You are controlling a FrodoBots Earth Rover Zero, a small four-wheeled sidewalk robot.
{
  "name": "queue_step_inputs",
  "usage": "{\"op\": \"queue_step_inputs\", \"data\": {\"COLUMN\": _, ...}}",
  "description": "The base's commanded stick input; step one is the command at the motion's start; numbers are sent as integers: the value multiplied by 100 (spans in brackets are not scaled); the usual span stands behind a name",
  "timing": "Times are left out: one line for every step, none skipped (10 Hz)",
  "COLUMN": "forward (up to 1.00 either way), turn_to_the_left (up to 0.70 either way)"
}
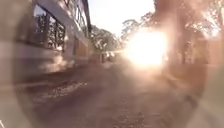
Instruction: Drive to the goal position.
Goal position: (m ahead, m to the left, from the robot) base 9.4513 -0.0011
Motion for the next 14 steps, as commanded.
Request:
{"op": "queue_step_inputs", "data": {"forward": 70, "turn_to_the_left": 0}}
{"op": "queue_step_inputs", "data": {"forward": 70, "turn_to_the_left": 0}}
{"op": "queue_step_inputs", "data": {"forward": 70, "turn_to_the_left": 0}}
{"op": "queue_step_inputs", "data": {"forward": 70, "turn_to_the_left": 0}}
{"op": "queue_step_inputs", "data": {"forward": 70, "turn_to_the_left": 0}}
{"op": "queue_step_inputs", "data": {"forward": 70, "turn_to_the_left": 0}}
{"op": "queue_step_inputs", "data": {"forward": 70, "turn_to_the_left": 0}}
{"op": "queue_step_inputs", "data": {"forward": 70, "turn_to_the_left": 0}}
{"op": "queue_step_inputs", "data": {"forward": 70, "turn_to_the_left": 0}}
{"op": "queue_step_inputs", "data": {"forward": 70, "turn_to_the_left": 0}}
{"op": "queue_step_inputs", "data": {"forward": 70, "turn_to_the_left": 0}}
{"op": "queue_step_inputs", "data": {"forward": 70, "turn_to_the_left": 0}}
{"op": "queue_step_inputs", "data": {"forward": 70, "turn_to_the_left": 0}}
{"op": "queue_step_inputs", "data": {"forward": 70, "turn_to_the_left": 0}}
